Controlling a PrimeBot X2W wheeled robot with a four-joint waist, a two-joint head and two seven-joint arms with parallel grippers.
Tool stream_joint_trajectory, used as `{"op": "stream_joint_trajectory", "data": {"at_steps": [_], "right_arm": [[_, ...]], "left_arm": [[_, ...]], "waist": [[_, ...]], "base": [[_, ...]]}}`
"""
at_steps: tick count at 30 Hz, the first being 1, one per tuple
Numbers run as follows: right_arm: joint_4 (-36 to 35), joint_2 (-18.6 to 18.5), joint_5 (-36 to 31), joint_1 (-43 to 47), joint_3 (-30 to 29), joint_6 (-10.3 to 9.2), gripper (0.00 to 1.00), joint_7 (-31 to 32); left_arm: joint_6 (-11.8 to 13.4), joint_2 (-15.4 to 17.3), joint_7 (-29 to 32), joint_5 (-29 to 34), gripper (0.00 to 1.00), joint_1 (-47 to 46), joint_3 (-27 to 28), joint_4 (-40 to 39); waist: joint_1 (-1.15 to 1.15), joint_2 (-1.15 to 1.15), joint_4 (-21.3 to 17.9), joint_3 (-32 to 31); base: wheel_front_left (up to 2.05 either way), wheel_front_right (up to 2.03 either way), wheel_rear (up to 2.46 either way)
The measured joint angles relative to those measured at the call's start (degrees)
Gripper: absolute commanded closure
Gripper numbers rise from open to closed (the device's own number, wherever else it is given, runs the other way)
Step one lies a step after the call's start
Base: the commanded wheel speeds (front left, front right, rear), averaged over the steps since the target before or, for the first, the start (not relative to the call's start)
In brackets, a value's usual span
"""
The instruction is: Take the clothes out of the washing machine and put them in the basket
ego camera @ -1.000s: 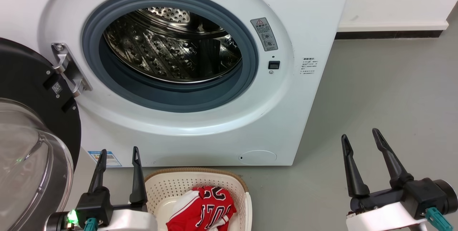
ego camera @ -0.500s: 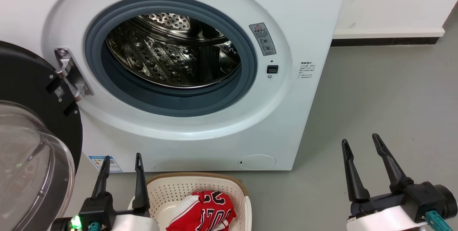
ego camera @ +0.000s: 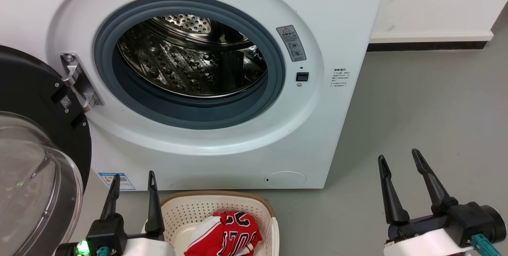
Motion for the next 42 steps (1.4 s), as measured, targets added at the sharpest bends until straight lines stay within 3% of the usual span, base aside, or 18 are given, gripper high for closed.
{"op": "stream_joint_trajectory", "data": {"at_steps": [2, 3, 10, 42], "right_arm": [[0.0, 0.0, 0.0, 0.0, 0.0, 0.01, 0.0, 0.0], [0.0, 0.0, 0.0, 0.0, 0.0, 0.0, 1.0, 0.0], [3.1, 0.0, 0.5, 1.1, 0.1, 0.01, 1.0, 0.3], [8.3, -1.5, 36.1, -2.0, -1.2, 0.0, 1.0, 6.3]], "left_arm": [[0.3, 0.0, 0.0, 0.0, 0.0, 0.0, 0.0, 0.0], [0.3, 0.0, 0.0, 0.0, 1.0, 0.0, 0.0, 0.0], [0.2, -0.1, 0.5, -0.4, 1.0, 1.1, 0.0, 3.4], [-4.4, -0.1, 8.6, -33.9, 1.0, -2.7, 2.4, 6.8]], "waist": [[0.0, 0.0, 0.0, 0.1], [0.0, 0.0, 0.0, 0.1], [0.0, 0.0, 0.0, 0.1], [0.0, 0.0, 0.4, 0.0]], "base": [[0.0, 0.0, 0.0], [0.0, 0.0, 0.0], [0.0, 0.0, 0.0], [0.0, 0.0, 0.0]]}}
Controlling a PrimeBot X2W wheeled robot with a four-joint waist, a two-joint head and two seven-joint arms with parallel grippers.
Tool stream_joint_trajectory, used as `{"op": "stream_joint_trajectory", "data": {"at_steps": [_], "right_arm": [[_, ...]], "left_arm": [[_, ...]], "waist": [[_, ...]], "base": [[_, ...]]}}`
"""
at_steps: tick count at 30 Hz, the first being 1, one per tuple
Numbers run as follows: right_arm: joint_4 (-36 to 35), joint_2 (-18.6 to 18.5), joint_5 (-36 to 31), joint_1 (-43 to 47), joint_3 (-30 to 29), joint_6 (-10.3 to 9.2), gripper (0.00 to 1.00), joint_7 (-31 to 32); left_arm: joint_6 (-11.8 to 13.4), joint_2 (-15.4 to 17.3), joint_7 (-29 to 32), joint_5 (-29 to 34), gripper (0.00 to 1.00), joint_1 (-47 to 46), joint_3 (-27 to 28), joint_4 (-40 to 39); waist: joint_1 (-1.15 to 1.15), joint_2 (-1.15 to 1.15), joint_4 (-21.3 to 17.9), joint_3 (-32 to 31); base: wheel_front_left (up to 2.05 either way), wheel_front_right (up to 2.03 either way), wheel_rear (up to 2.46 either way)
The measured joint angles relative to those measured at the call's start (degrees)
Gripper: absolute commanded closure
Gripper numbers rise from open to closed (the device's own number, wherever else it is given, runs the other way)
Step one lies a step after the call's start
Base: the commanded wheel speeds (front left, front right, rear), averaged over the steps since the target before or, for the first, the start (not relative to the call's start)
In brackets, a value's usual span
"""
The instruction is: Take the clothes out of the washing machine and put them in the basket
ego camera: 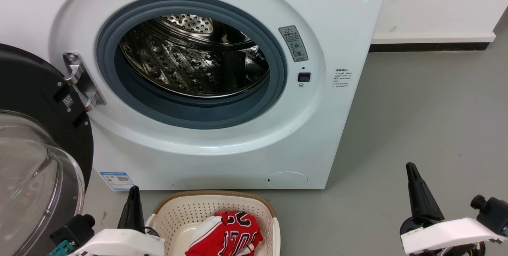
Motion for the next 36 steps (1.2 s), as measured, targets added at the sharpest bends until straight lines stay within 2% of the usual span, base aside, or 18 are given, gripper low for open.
{"op": "stream_joint_trajectory", "data": {"at_steps": [18, 36], "right_arm": [[2.1, -0.4, 14.9, -1.9, -1.2, -0.01, 1.0, 3.1], [4.0, -0.5, 27.1, -3.5, -2.5, -0.01, 1.0, 5.9]], "left_arm": [[-2.0, 0.0, 3.4, -14.5, 1.0, -2.1, 1.1, 1.4], [-3.8, 0.0, 6.3, -26.6, 1.0, -3.7, 2.0, 2.6]], "waist": [[0.0, 0.0, 0.2, -0.1], [-0.01, 0.0, 0.4, -0.2]], "base": [[0.0, 0.0, 0.0], [0.0, 0.0, 0.0]]}}
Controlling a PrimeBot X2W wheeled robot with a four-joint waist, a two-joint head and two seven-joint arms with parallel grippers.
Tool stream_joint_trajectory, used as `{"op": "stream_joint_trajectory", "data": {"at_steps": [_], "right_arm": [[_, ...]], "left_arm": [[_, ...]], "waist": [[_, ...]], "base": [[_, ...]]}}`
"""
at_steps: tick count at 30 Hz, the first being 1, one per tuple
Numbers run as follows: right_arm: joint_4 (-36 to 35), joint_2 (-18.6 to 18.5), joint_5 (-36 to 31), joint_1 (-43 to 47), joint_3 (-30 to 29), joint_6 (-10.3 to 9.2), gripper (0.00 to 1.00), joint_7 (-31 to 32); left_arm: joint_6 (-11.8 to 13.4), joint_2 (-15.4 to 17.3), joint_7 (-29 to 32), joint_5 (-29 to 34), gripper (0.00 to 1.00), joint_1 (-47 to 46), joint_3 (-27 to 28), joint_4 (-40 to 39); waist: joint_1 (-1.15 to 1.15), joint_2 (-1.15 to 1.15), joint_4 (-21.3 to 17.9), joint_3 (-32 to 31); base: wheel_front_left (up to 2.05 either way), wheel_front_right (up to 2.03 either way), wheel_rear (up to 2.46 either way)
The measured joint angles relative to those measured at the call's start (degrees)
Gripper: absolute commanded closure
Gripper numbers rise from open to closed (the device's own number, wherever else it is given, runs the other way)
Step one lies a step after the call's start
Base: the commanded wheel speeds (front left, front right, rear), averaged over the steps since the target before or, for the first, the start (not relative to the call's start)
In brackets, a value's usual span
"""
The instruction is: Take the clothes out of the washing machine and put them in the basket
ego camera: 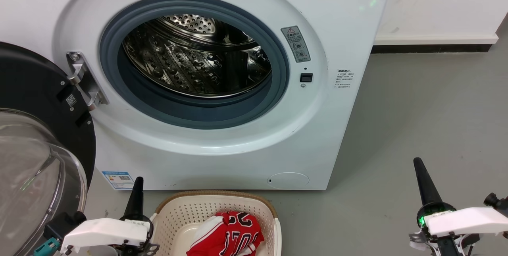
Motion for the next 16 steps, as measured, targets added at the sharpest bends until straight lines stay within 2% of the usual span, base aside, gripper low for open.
{"op": "stream_joint_trajectory", "data": {"at_steps": [16], "right_arm": [[1.5, 0.0, 9.2, -1.4, -1.1, 0.0, 1.0, 2.4]], "left_arm": [[-1.2, 0.0, 2.1, -9.3, 1.0, -1.4, 0.7, 0.9]], "waist": [[0.0, 0.0, 0.2, -0.1]], "base": [[0.0, 0.0, 0.0]]}}
